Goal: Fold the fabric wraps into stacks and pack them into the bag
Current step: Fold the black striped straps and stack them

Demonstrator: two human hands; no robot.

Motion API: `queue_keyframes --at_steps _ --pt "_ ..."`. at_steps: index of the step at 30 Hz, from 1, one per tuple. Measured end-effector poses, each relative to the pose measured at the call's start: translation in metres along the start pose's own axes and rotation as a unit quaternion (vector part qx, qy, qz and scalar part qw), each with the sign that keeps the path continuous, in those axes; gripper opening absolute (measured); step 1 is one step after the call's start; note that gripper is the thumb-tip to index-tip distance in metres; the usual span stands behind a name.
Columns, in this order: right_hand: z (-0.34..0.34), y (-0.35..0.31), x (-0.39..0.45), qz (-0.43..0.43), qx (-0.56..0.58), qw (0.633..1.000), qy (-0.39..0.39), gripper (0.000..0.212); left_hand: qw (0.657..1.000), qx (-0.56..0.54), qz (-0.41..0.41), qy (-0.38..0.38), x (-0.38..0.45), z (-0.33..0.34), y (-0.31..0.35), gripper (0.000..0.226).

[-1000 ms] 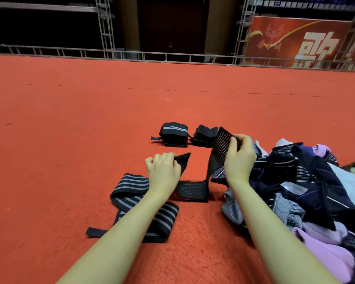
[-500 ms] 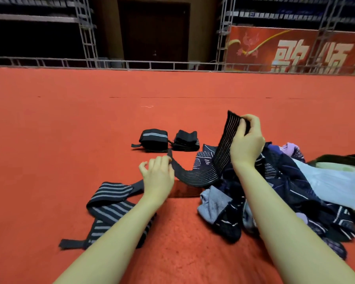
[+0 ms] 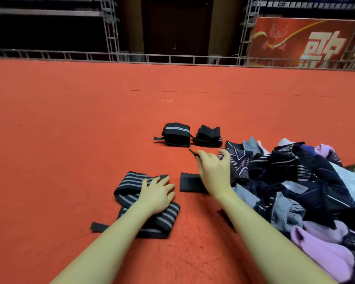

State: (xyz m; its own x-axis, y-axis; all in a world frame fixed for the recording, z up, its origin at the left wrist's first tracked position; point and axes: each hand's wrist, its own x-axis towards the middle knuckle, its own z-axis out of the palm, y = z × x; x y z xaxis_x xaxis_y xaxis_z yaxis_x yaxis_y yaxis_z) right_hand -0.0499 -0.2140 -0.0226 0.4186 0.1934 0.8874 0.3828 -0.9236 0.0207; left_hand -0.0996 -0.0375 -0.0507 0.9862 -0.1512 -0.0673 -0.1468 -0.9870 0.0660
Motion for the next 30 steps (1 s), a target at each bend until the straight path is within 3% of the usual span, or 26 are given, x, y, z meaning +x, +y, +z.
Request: queue_keyframes --at_steps 4,6,9,12,15,20,22,25,27,30 --pt "0.017 -0.012 -0.012 -0.003 -0.003 0.997 -0.078 0.013 0.999 -0.045 0.002 -0.014 0.001 -0.001 -0.008 0.043" --pt "0.019 -0.017 -0.019 -0.01 0.006 0.986 -0.164 0.018 0.998 -0.056 0.003 -0.002 0.004 -0.001 -0.008 0.042" --pt "0.013 -0.026 -0.027 -0.017 0.04 0.914 -0.403 0.05 0.997 -0.067 0.01 0.027 0.007 0.002 -0.009 0.04" --pt "0.003 -0.023 -0.025 0.024 0.094 0.853 -0.513 0.044 0.995 -0.086 0.018 0.046 0.009 0.007 -0.007 0.038" --pt "0.001 -0.011 -0.02 0.02 0.044 0.872 -0.487 0.041 0.992 -0.108 0.015 0.062 0.011 0.01 -0.001 0.039" --pt "-0.002 0.024 -0.021 0.062 -0.104 0.943 -0.309 0.018 0.995 -0.077 0.045 0.051 0.019 0.006 0.014 0.047" --pt "-0.006 0.035 -0.023 0.102 -0.155 0.94 -0.286 0.025 0.996 -0.063 0.056 0.037 0.023 0.005 0.023 0.05" --pt "-0.014 0.042 -0.032 0.16 -0.223 0.909 -0.313 0.042 0.998 -0.045 0.047 -0.013 0.025 0.01 0.037 0.054" --pt "-0.018 0.043 -0.037 0.179 -0.235 0.904 -0.309 0.036 0.998 -0.033 0.033 -0.033 0.024 0.013 0.042 0.056" --pt "-0.019 0.042 -0.04 0.184 -0.188 0.925 -0.274 0.024 0.999 -0.015 0.024 -0.023 0.026 0.014 0.042 0.057"
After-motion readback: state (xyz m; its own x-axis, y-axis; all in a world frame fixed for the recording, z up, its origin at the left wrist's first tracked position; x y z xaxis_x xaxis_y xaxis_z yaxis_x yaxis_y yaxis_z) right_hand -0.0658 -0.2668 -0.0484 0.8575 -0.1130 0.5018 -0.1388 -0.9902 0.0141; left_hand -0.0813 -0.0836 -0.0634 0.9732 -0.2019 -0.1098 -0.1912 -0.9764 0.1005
